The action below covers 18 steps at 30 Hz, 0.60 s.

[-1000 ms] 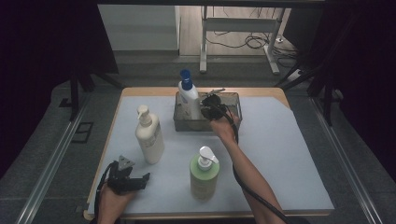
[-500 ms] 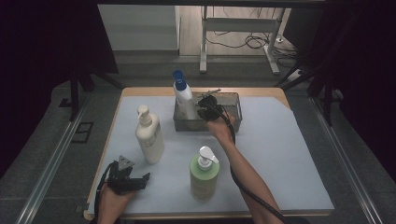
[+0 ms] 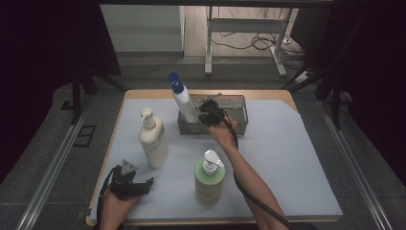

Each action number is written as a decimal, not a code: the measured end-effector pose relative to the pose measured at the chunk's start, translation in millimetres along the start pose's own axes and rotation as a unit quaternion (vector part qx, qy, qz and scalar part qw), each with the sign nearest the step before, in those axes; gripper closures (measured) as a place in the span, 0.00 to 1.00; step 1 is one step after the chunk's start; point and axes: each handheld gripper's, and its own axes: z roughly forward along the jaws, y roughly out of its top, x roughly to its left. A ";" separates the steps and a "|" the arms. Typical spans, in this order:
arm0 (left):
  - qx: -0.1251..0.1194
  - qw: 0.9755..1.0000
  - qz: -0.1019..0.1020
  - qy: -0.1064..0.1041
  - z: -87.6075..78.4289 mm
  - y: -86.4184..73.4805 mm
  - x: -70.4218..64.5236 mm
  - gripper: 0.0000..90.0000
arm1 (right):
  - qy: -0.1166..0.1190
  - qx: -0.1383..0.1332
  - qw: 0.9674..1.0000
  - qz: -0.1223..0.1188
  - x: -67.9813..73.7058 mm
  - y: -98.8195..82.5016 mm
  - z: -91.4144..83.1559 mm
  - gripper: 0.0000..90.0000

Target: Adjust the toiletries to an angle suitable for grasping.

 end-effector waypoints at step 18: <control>0.000 1.000 -0.001 0.000 0.0 0.0 -0.1 0.14 | -0.006 0.009 1.000 0.003 -5.7 0.1 0.8 1.00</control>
